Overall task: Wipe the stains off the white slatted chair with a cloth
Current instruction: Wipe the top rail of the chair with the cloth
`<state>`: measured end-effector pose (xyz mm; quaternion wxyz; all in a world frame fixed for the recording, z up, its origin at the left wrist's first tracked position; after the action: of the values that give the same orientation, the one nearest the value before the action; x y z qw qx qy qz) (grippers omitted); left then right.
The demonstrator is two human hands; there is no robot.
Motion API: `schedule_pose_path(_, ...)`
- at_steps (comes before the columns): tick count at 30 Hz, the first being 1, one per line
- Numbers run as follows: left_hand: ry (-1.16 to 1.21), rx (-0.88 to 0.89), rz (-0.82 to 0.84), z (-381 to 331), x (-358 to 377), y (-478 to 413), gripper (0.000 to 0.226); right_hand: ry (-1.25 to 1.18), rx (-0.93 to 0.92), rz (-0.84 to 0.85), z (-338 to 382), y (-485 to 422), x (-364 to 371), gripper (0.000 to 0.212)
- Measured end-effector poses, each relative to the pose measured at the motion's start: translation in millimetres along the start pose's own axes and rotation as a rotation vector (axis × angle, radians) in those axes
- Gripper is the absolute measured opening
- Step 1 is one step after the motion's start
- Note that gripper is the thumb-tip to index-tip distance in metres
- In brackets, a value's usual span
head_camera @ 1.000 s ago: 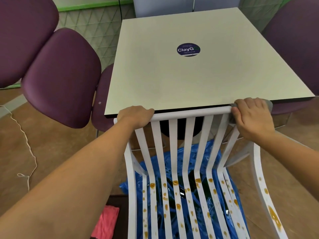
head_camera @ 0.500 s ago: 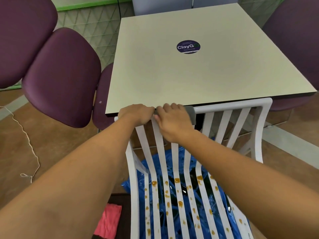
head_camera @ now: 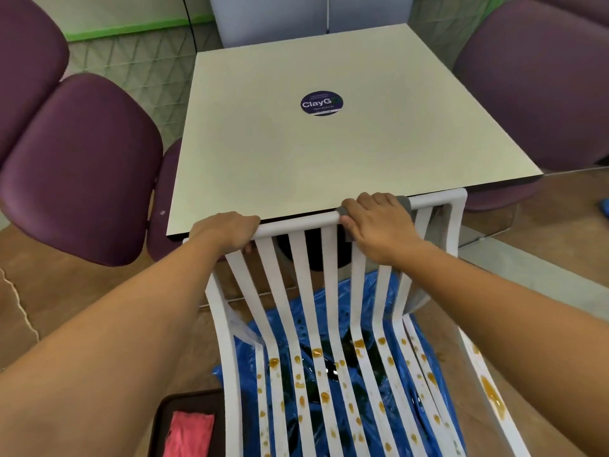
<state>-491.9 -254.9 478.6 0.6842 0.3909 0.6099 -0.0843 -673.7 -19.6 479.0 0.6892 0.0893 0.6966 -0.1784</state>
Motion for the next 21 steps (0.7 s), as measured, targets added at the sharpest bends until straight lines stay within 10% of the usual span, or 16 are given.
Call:
schedule_pose_path(10,0.001,-0.031,-0.029,-3.4,0.9,0.8,0.046,0.071,0.253,0.051,-118.7,32.8,-11.4,0.033)
schedule_pose_path(21,0.016,-0.081,-0.064,-9.1,-0.9,7.1,0.047,-0.033,0.342,0.094,-73.4,12.7,-10.8,0.043)
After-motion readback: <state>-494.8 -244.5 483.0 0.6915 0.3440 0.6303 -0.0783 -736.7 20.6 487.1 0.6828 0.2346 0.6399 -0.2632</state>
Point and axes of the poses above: each hand's wrist, its own y-axis away from the middle knuckle, its own x-axis out of the palm, z = x × y, the point moved 3 cm from there along -y, towards the middle knuckle, and after that the axes turned 4 degrees about -x, right-handed, at the moved point
